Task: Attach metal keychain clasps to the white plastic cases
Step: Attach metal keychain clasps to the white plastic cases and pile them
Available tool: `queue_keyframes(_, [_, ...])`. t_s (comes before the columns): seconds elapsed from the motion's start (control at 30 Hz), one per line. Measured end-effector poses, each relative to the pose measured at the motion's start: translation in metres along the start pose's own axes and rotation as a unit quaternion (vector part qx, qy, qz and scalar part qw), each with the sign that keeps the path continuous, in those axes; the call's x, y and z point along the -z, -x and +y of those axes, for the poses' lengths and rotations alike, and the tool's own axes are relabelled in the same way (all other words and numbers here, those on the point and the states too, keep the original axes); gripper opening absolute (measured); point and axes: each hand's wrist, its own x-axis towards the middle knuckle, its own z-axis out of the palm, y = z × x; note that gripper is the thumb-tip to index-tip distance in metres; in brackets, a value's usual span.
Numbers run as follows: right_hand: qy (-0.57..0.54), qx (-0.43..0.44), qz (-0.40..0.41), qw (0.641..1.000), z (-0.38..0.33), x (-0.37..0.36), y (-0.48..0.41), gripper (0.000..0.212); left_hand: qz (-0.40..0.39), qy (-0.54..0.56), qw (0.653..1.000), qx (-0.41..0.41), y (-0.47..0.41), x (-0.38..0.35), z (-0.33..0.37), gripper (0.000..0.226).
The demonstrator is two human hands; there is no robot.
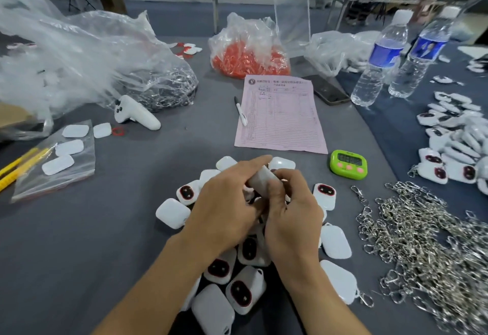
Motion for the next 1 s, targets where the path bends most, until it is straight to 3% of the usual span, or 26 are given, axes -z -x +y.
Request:
queue_keyframes(0.17, [0.0,-0.034,0.019,0.999,0.0,0.004,-0.009,0.016,0.009,0.17,0.984,0.044,-0.01,-0.013,0.007,0.061])
queue_keyframes(0.33, [-0.036,-0.071,0.0,0.997,-0.008,0.013,-0.009,0.024,-0.028,0.368,0.921,0.129,-0.024,-0.023,0.018,0.024])
queue_keyframes(0.47, [0.054,-0.029,-0.045,0.997,-0.019,0.03,-0.009,0.045,0.046,0.276,0.954,0.107,-0.029,-0.032,0.013,0.017])
queue_keyframes(0.57, [0.175,0.035,-0.044,0.983,-0.022,0.059,-0.025,0.046,0.067,0.237,0.965,0.09,-0.024,-0.037,0.013,0.015])
queue_keyframes(0.63, [0.308,0.009,-0.042,0.95,-0.014,0.083,-0.047,0.041,0.062,0.206,0.973,0.085,-0.021,-0.038,0.011,0.015])
queue_keyframes(0.73, [0.45,-0.098,-0.059,0.886,0.008,0.113,-0.071,0.029,0.067,0.152,0.984,0.071,-0.019,-0.039,0.012,0.011])
queue_keyframes(0.87, [0.463,-0.09,-0.046,0.881,0.03,0.117,-0.072,0.01,0.081,0.097,0.991,0.043,-0.017,-0.041,0.017,0.018])
queue_keyframes(1.0, [0.467,-0.044,-0.034,0.882,0.039,0.108,-0.067,0.014,0.103,0.081,0.991,0.037,-0.01,-0.042,0.024,0.02])
